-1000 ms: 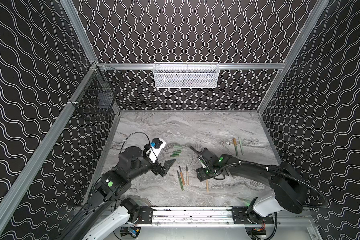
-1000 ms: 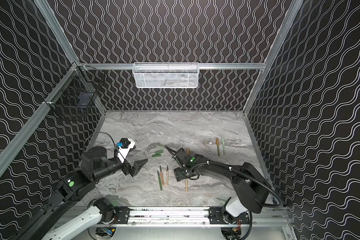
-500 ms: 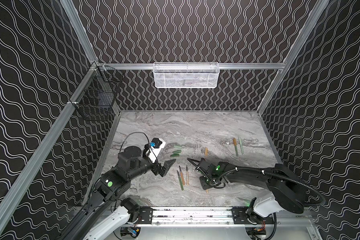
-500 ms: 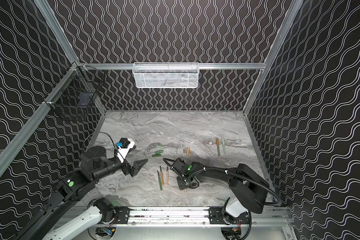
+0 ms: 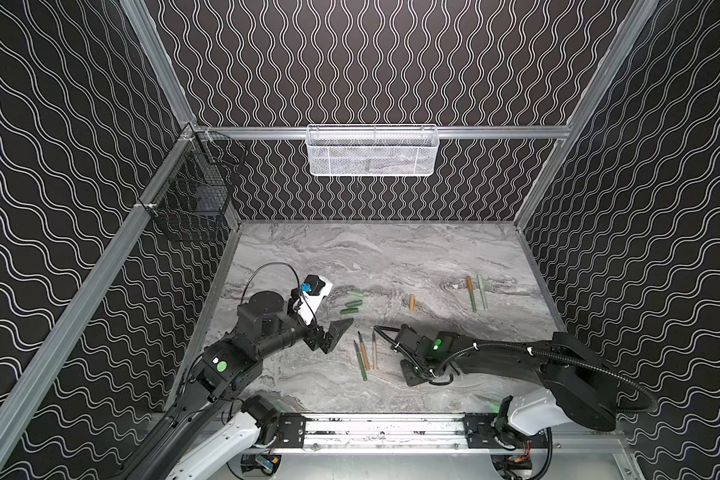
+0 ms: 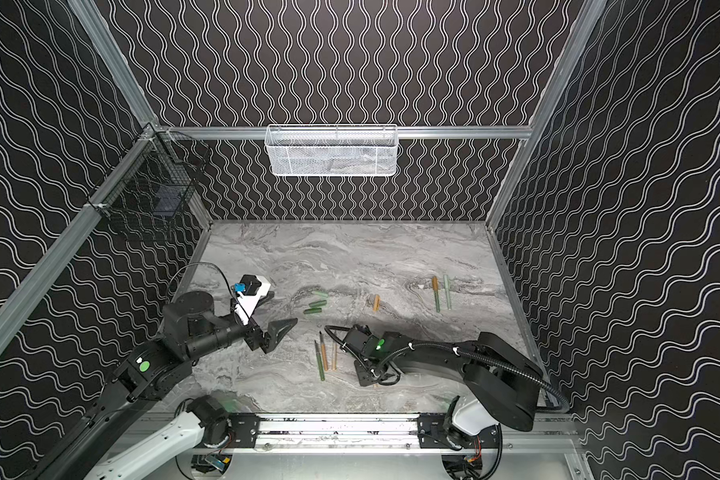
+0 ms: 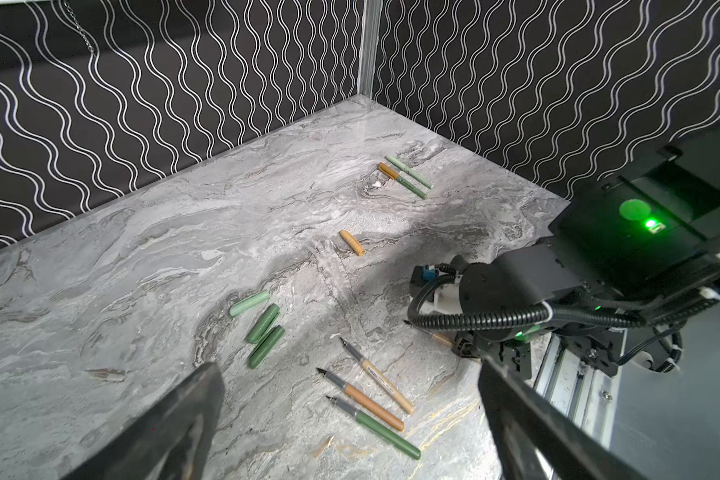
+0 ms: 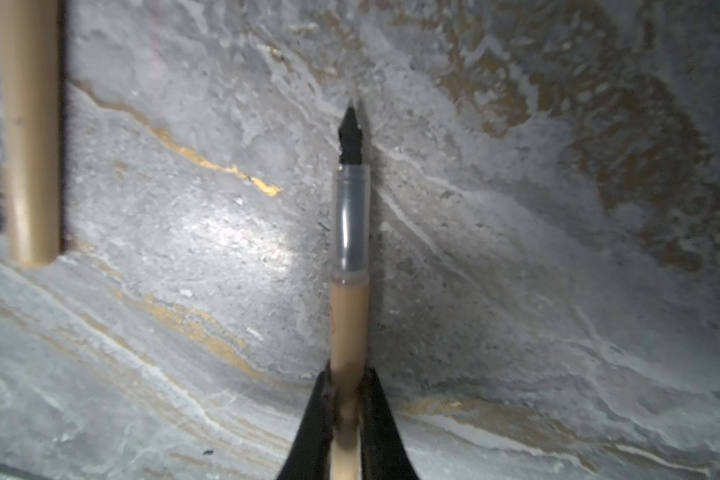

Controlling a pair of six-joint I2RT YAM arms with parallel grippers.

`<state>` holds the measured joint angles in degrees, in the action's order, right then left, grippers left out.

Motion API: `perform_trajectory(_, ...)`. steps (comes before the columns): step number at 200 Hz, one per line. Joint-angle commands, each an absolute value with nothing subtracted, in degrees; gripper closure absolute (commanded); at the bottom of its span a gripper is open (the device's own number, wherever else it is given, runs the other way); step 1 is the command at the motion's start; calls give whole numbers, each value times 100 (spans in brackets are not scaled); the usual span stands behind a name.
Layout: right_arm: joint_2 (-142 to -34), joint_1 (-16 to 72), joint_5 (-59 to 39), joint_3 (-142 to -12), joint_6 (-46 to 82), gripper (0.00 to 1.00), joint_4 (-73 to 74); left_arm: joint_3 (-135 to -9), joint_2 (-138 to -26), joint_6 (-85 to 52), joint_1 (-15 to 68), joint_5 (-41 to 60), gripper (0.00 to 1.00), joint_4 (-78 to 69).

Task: Insert the pens into the pen caps
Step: 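Lower the right gripper onto a tan-bodied pen, grasp and lift it, then raise the tan pen tip-up toward the left gripper while the left gripper closes on it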

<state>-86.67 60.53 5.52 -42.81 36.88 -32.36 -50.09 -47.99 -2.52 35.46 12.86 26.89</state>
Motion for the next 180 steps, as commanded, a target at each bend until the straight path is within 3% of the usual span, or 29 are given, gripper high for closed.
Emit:
perform_trajectory(1,-8811,6082,359,-4274,3832,94,-3337,-5001,-4849,-503,3534,1495,1,2265)
perform_trajectory(75,-7964,5910,568,-4718,3069,94,-2333,-4498,-4925,-1428,3533,2284,1,1137)
perform_trajectory(140,-6602,5800,1,-4605,2115,93,-11,-4272,-5146,-1675,3543,2906,2,516)
perform_trajectory(180,-6337,5789,-636,-4509,1744,92,1000,-4108,-5155,-1870,3543,3178,4,48)
